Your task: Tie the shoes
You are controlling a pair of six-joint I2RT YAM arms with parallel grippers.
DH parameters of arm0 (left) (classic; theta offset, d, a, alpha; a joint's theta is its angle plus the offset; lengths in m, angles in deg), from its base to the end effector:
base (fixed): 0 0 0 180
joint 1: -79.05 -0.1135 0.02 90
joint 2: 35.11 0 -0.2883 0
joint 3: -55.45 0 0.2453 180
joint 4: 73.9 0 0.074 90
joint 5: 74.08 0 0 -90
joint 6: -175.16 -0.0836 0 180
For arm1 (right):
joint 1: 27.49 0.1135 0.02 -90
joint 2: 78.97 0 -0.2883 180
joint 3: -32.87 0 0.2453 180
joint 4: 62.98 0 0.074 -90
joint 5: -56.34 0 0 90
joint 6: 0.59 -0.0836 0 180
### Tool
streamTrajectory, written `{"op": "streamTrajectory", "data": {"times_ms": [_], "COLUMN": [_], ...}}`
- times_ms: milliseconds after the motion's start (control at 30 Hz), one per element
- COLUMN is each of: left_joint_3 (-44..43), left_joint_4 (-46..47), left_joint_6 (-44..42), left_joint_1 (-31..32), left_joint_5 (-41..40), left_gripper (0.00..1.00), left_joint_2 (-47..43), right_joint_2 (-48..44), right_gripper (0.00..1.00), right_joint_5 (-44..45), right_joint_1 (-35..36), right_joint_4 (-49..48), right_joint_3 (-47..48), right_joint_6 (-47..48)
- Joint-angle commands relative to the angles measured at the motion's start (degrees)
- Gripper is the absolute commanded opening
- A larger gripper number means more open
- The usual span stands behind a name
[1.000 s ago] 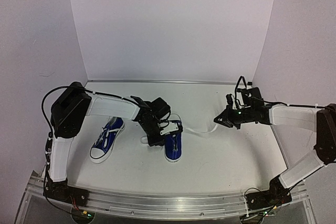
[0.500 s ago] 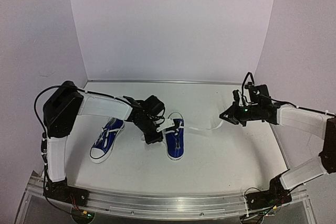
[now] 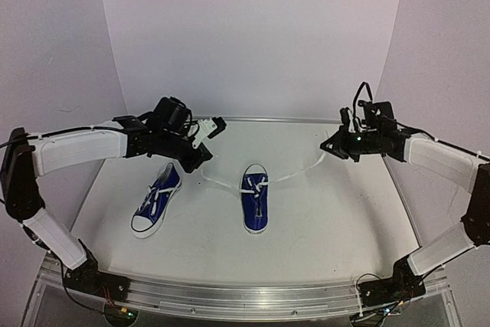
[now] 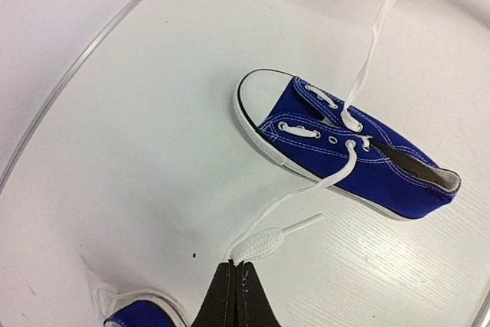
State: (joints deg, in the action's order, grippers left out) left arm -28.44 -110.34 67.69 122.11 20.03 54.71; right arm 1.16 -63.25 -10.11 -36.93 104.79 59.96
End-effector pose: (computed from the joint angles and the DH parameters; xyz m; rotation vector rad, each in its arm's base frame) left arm 0.2731 -0.2634 0.2704 1.2050 1.9919 -0.3090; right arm 0.3070 0.1393 0.2799 -0.0756 2.2614 1.0140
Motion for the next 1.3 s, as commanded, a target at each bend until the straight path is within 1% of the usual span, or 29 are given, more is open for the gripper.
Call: {"op": "streamTrajectory", "data": {"times_ms": [0, 100, 267, 333, 500, 633, 667, 733, 800, 933, 967, 1033, 1133, 1200, 1267], "left_joint_3": [3.25, 5.69, 11.11, 12.68, 13.03, 13.76, 13.98, 14.72, 15.50, 15.84, 15.81, 15.57, 15.00, 14.37, 14.13], "left_joint_4": [3.20, 2.90, 4.81, 5.54, 3.08, 2.60, 2.67, 2.84, 2.97, 2.80, 2.75, 2.41, 1.39, 0.88, 1.50], "left_joint_6": [2.70, 2.23, 2.31, 3.01, 3.23, 3.67, 3.76, 3.90, 3.74, 3.20, 3.11, 2.91, 2.42, 1.79, 0.82], "left_joint_1": [-0.17, -0.11, 0.31, 0.84, 3.10, 4.24, 4.31, 4.39, 4.40, 4.40, 4.40, 4.40, 4.41, 4.45, 4.40], "left_joint_5": [1.75, 6.40, 13.40, 14.28, 15.42, 17.13, 17.56, 17.91, 17.98, 17.97, 17.88, 17.83, 16.55, 14.03, 11.24], "left_gripper": [0.00, 0.00, 0.00, 0.00, 0.00, 0.00, 0.00, 0.00, 0.00, 0.00, 0.00, 0.00, 0.00, 0.00, 0.00], "left_joint_2": [-9.92, -14.01, -20.09, -22.27, -24.55, -26.27, -26.70, -27.69, -28.49, -28.25, -27.75, -26.10, -23.12, -20.91, -19.00], "right_joint_2": [3.97, 8.89, 18.64, 23.39, 37.76, 48.76, 51.39, 55.38, 56.51, 52.56, 51.04, 48.69, 45.36, 43.65, 42.41], "right_gripper": [0.00, 0.00, 0.00, 0.00, 0.00, 0.00, 0.02, 0.14, 0.29, 0.64, 0.69, 0.74, 0.77, 0.75, 0.67], "right_joint_5": [-1.74, -4.31, -4.37, -4.55, -6.17, -7.34, -8.25, -10.84, -12.58, -11.55, -11.48, -11.55, -11.78, -10.95, -9.51], "right_joint_1": [-0.14, 1.67, 10.10, 14.29, 23.36, 29.49, 30.38, 32.18, 32.71, 31.87, 31.35, 29.64, 26.92, 25.22, 23.72], "right_joint_4": [-1.12, -1.99, -3.24, -3.74, -4.05, -4.15, -4.14, -4.07, -4.06, -3.95, -3.87, -3.58, -2.32, -0.60, 1.33], "right_joint_3": [10.04, 15.57, 26.56, 32.36, 47.44, 57.94, 59.48, 62.85, 63.17, 58.71, 57.32, 54.32, 48.79, 45.59, 43.13], "right_joint_6": [1.92, 1.58, 0.89, 0.34, -1.45, -3.45, -4.01, -5.31, -5.87, -3.10, -2.41, -1.28, 1.32, 3.73, 6.13]}}
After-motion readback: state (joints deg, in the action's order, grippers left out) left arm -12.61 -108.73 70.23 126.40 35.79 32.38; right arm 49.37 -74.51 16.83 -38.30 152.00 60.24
